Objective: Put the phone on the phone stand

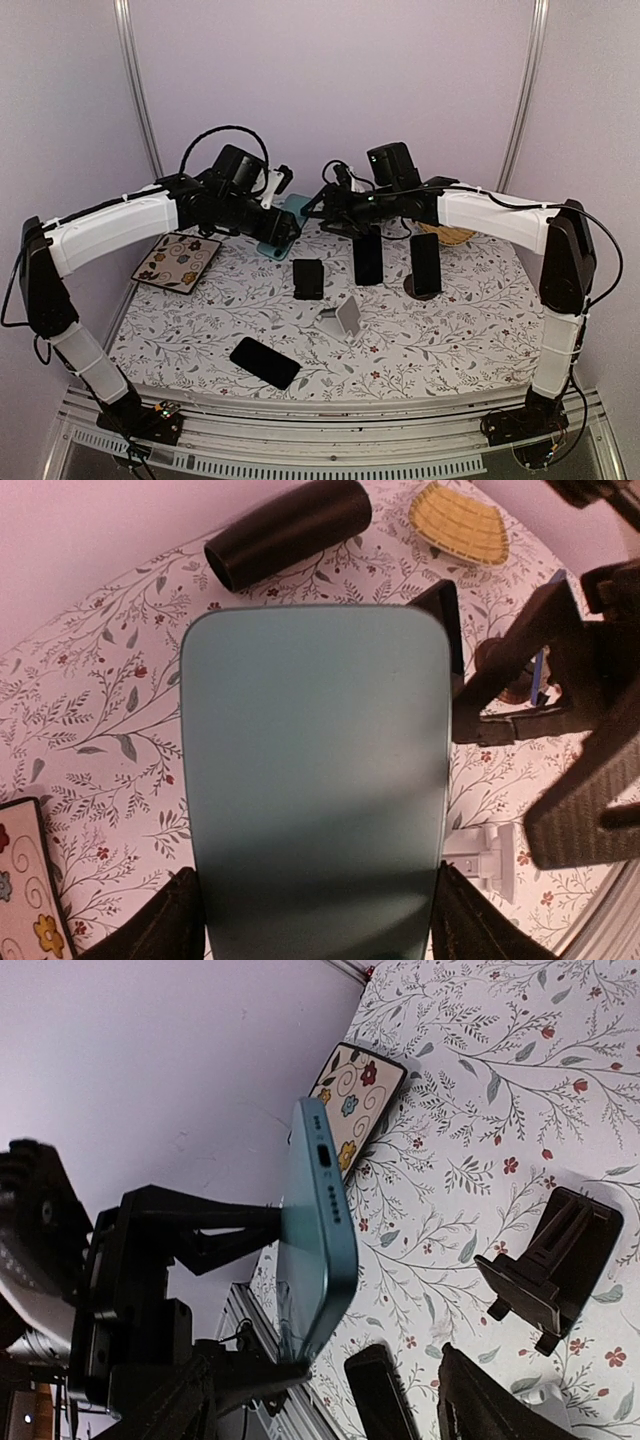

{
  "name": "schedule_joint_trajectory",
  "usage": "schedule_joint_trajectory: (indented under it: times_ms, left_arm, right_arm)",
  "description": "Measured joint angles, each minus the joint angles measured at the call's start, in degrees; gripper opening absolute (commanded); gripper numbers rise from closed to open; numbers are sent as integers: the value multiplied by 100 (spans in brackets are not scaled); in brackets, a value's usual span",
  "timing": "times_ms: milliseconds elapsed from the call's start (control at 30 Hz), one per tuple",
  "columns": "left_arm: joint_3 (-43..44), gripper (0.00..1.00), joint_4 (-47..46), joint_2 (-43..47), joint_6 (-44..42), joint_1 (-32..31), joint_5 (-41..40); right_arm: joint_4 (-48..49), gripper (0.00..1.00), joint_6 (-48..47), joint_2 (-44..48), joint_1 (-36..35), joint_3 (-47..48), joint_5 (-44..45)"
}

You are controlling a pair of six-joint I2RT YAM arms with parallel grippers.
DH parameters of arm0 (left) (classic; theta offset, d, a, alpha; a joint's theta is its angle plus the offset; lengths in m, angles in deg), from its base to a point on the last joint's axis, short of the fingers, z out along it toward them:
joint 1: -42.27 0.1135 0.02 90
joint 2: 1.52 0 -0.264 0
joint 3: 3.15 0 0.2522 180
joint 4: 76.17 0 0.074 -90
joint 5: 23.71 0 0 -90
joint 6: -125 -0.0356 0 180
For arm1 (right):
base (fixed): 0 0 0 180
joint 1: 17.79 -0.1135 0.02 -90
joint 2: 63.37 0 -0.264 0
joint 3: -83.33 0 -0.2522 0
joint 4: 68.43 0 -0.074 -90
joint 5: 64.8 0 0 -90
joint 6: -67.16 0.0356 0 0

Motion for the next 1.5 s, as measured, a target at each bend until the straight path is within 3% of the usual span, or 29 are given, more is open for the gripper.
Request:
schedule_joint_trajectory:
  times_ms: [333,500,567,700,800,1033,1233,1500]
  left_arm:
    - [0,63,-131,7,-26,-317,72]
    - [-28,64,-238,70,-48,-389,85]
    - [-50,67,-267,105,-42,-393,96]
    - [-63,89,-289,133,0,-391,140]
    - [-76,96,-387,142,59,-396,229]
    - [-208,96,-599,538,273,-398,671]
    - [-389,93,-999,1021,1023,-186,1611]
    - [-638,86,-2205,1307,3565,546,3064]
  right_arm:
    - [341,48,385,-160,-15,317,39]
    - [382,11,433,-181,-13,334,66]
    - [367,3,420,-190,-13,334,92]
    - [341,2,310,-190,-9,350,83]
    - [219,2,149,-190,-15,378,142]
    - [-151,2,-564,-55,-15,398,522]
    - [-214,2,-1707,595,-79,315,1220]
    - [782,2,-4221,1930,-903,-654,2986]
